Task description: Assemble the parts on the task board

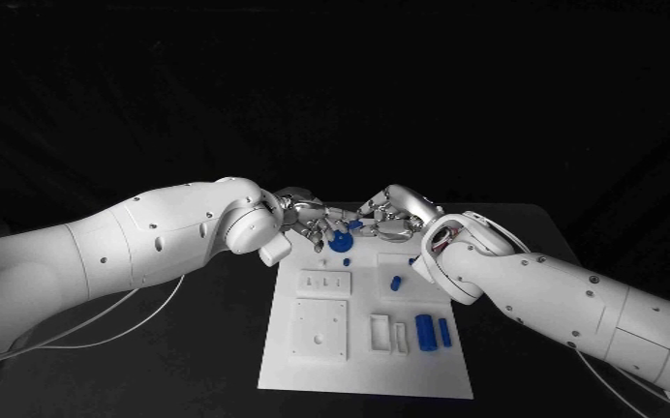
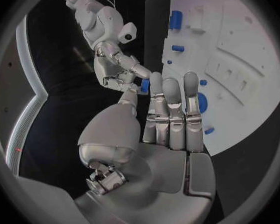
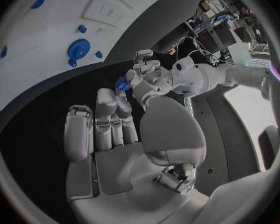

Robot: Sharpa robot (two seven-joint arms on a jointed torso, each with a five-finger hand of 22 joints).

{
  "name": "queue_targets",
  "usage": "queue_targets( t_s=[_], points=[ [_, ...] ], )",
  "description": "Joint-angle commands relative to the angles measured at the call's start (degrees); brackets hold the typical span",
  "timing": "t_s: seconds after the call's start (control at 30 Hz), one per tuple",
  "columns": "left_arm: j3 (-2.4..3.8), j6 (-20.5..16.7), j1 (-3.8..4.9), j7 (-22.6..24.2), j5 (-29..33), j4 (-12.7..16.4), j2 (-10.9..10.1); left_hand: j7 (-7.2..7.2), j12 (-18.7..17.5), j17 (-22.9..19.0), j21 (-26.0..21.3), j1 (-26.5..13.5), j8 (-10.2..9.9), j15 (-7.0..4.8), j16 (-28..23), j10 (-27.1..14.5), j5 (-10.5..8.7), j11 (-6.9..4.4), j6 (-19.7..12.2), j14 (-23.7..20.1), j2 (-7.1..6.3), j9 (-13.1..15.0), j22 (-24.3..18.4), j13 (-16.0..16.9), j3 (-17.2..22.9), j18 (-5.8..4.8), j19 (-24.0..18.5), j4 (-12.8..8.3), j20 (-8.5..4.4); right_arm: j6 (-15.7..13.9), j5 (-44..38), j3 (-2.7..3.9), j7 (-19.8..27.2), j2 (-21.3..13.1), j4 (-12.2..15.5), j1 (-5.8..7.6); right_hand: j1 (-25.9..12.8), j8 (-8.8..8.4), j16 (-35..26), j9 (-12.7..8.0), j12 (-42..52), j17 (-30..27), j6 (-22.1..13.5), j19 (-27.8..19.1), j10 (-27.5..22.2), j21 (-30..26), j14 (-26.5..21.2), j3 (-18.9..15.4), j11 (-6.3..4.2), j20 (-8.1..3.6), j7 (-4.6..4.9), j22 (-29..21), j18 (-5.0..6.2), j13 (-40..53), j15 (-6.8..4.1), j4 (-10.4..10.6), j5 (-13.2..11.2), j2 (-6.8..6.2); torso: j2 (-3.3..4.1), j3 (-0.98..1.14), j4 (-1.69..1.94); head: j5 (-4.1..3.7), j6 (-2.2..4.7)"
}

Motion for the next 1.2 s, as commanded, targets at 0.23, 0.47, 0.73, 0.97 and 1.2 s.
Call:
queue_targets(
  t_s=[0.23,0.47,0.73,0.97,1.2],
  points=[
    [0.07,2.2,0.04,1.0,-1.1,-0.1,0.1,0.52,-0.4,-0.3,-1.2,0.0,0.0,0.18,-0.5,0.0,-0.85,0.54,-0.5,-0.6,-1.47,-0.5,0.6,-0.2,0.9,-0.20,0.5,1.5,0.29,2.1,-0.1,0.01,0.2,0.1,0.0,-0.06,0.0,0.38,-0.3,7.5,-0.2,0.0,1.5,4.9,0.2,0.3,0.1,-0.1,0.07,-0.42,-1.08,13.4,-0.19,0.1,-0.46,-0.2,0.2,0.54,0.01,0.00,0.04,-0.06,-0.10],
    [0.07,3.4,0.04,1.4,-1.1,0.0,0.2,0.77,-1.3,-0.6,-2.6,0.6,0.0,0.36,-1.0,-0.1,-0.55,0.76,-0.8,-0.8,-0.99,-2.8,0.9,-1.1,1.0,-0.20,0.8,1.1,0.47,2.6,-0.1,0.01,0.3,0.3,0.0,-0.09,0.0,0.38,-0.4,7.5,-0.2,0.0,1.4,4.9,0.2,0.2,0.1,-0.2,0.09,-0.41,-1.08,13.4,-0.19,0.1,-0.45,-0.2,0.3,0.57,0.01,-0.01,0.01,0.03,-0.18],
    [0.07,4.8,0.04,1.6,-1.4,0.0,0.3,0.84,-1.9,-0.5,-3.4,1.4,-0.1,0.46,-0.9,-0.6,4.54,0.88,-1.2,-1.2,0.44,-5.2,1.4,-1.7,0.8,-0.22,0.7,-1.6,0.56,2.6,-0.1,0.01,0.4,0.5,0.1,-0.12,0.0,0.38,-0.4,7.5,-0.2,0.0,1.4,4.9,0.2,0.2,0.1,-0.2,0.09,-0.41,-1.08,13.4,-0.19,0.1,-0.45,-0.2,0.3,0.57,0.00,0.00,0.01,0.05,-0.33],
    [0.07,5.2,0.04,1.8,-1.5,0.0,0.5,1.08,-1.9,-0.5,-4.0,1.4,-0.1,0.54,-0.8,-0.7,4.64,0.93,-1.7,-1.4,1.46,-7.2,2.0,-1.8,0.8,-0.19,0.9,-2.7,0.64,2.8,-0.1,0.01,0.4,0.6,0.1,-0.13,0.0,0.38,-0.4,7.4,-0.3,0.0,1.4,4.9,0.1,0.2,0.1,-0.4,0.10,-0.40,-1.04,13.4,-0.19,0.1,-0.44,-0.3,0.4,0.65,0.00,-0.01,-0.01,0.06,-0.29],
    [0.06,5.4,0.04,2.5,-0.7,0.1,0.5,0.89,-2.0,-0.6,-4.3,2.5,-0.1,0.48,-0.7,-0.8,8.38,0.83,-1.6,-1.4,3.11,-8.0,2.3,-2.0,2.4,-0.23,1.0,-4.0,0.58,3.2,-0.1,0.01,0.5,0.6,0.2,-0.14,0.0,0.38,-0.4,7.4,-0.3,0.0,1.4,4.9,0.1,0.2,0.1,-0.4,0.10,-0.40,-1.04,13.4,-0.19,0.1,-0.44,-0.3,0.4,0.65,0.00,-0.02,0.00,0.00,-0.27]
  ],
)
